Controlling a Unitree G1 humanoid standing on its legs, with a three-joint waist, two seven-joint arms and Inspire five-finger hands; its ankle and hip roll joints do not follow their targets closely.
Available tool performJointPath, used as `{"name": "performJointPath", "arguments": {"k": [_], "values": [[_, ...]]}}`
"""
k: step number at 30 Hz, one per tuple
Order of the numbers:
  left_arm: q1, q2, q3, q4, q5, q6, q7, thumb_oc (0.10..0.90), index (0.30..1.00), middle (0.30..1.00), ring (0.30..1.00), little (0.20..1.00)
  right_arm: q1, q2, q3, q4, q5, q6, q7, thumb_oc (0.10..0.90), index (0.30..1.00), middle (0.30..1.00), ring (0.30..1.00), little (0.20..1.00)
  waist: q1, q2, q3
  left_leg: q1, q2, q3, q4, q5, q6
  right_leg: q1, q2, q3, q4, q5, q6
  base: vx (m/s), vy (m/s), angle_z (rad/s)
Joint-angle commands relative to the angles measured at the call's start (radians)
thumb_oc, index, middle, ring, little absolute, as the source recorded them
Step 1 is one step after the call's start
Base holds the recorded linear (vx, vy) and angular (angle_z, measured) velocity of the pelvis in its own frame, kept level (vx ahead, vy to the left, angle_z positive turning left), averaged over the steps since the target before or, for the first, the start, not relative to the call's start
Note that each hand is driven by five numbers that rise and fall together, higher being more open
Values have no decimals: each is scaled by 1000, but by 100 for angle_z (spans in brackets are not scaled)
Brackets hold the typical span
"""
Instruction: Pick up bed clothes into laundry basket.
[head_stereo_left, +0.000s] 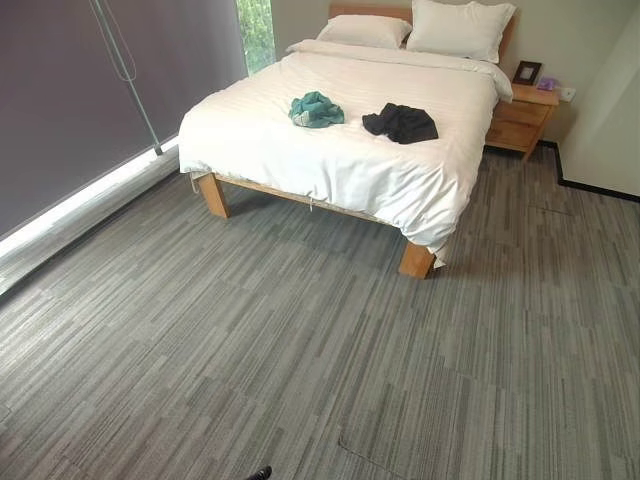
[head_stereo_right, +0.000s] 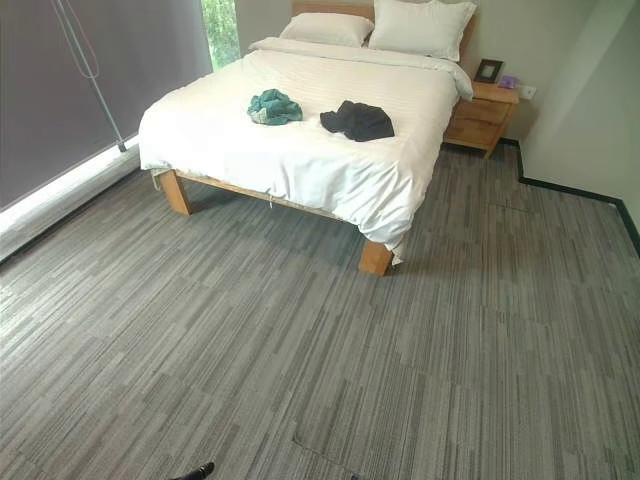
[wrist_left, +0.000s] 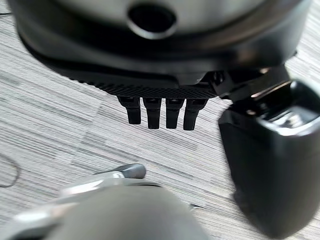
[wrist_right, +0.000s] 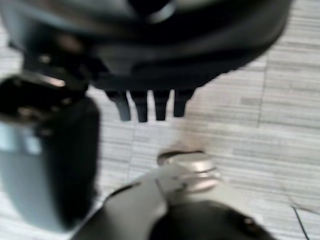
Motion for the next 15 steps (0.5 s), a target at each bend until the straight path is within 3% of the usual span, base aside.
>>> {"name": "performJointPath", "arguments": {"k": [1,7,11,12,13,15], "values": [[-66,-25,-23,37,32,-32,-7,800,900,900,900,900,-37,-10,9,72,-1,2,6,800,900,900,900,900,-13,-30,16,41,37,-19,-107,39,-90,129,-79,-4,-210,146,144,27,15,-7],[-66,-19,-12,44,17,-35,-9,800,900,900,900,900,-43,-11,-21,78,50,-2,-3,800,900,900,900,900,-14,-31,4,50,37,-10,-107,30,-91,133,-78,1,-210,141,147,5,3,-1],[-126,59,41,-8,-68,-53,27,800,900,900,900,900,-120,-83,-53,-23,102,-36,-29,800,900,900,900,900,-14,-32,-2,54,40,-2,-107,28,-95,135,-77,10,-210,142,150,14,26,-3],[-147,84,50,-59,-97,-62,41,800,900,900,900,900,-136,-100,-53,-118,106,-52,-49,800,900,900,900,900,-16,-31,1,54,40,0,-107,30,-96,133,-77,12,-210,144,152,-49,42,-5],[-159,125,58,-256,-159,-92,68,800,900,900,900,900,-122,-138,-69,-347,98,-90,-84,800,900,900,900,900,-21,-28,7,51,39,1,-107,34,-97,127,-76,16,-210,151,154,-71,59,-6],[-163,166,66,-410,-192,-124,88,800,900,900,900,900,-107,-167,-98,-564,79,-138,-102,800,900,900,900,900,-24,-24,11,45,38,-1,-107,36,-96,122,-78,16,-210,157,157,-59,52,-4]]}}
